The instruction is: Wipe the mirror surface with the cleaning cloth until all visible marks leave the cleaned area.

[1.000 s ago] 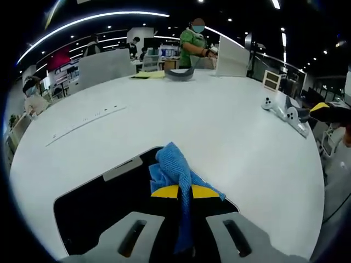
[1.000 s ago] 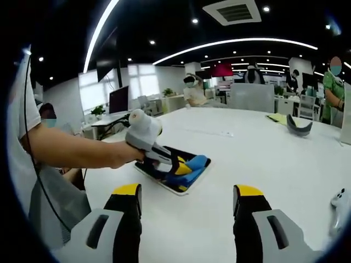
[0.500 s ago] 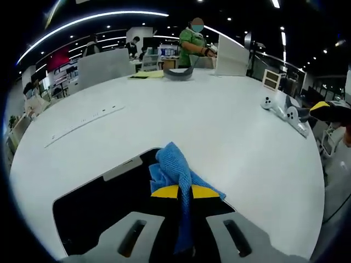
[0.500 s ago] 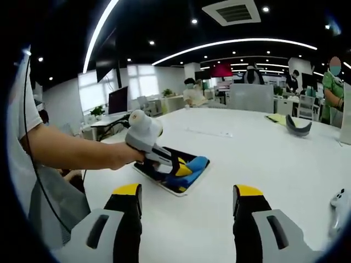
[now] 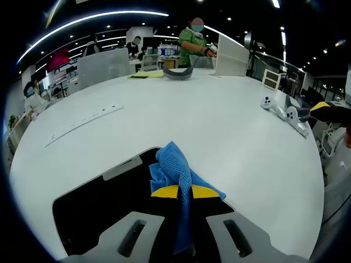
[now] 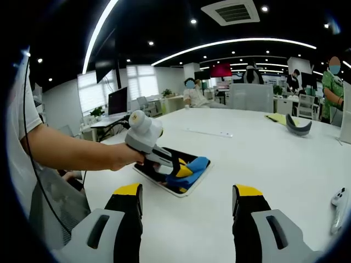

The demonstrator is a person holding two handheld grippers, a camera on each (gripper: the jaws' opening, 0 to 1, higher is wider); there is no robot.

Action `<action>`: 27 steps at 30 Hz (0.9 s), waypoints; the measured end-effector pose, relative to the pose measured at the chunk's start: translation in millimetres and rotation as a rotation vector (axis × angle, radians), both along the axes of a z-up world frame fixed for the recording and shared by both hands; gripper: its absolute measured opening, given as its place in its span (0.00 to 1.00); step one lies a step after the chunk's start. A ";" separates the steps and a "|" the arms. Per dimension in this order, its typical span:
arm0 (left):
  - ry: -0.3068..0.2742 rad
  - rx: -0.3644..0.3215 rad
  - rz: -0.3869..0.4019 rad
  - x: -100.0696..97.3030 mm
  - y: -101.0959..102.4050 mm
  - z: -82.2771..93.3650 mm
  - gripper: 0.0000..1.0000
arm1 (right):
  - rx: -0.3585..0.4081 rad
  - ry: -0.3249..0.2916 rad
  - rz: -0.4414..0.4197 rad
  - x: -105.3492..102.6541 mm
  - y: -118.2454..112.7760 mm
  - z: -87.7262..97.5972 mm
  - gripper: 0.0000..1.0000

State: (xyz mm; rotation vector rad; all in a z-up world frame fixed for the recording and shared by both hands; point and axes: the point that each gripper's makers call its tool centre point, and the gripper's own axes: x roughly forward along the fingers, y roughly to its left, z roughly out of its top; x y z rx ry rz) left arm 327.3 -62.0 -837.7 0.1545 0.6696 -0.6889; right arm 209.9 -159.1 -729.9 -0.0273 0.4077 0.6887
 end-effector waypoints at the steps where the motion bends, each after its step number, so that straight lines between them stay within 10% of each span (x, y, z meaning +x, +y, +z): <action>1: 0.002 -0.001 -0.001 -0.5 -0.1 0.0 0.03 | 0.000 -0.001 -0.001 0.3 0.1 0.1 0.65; 27: 0.018 0.003 -0.001 -12.7 -0.6 -1.3 0.03 | -0.005 -0.004 -0.011 -7.2 1.7 2.5 0.65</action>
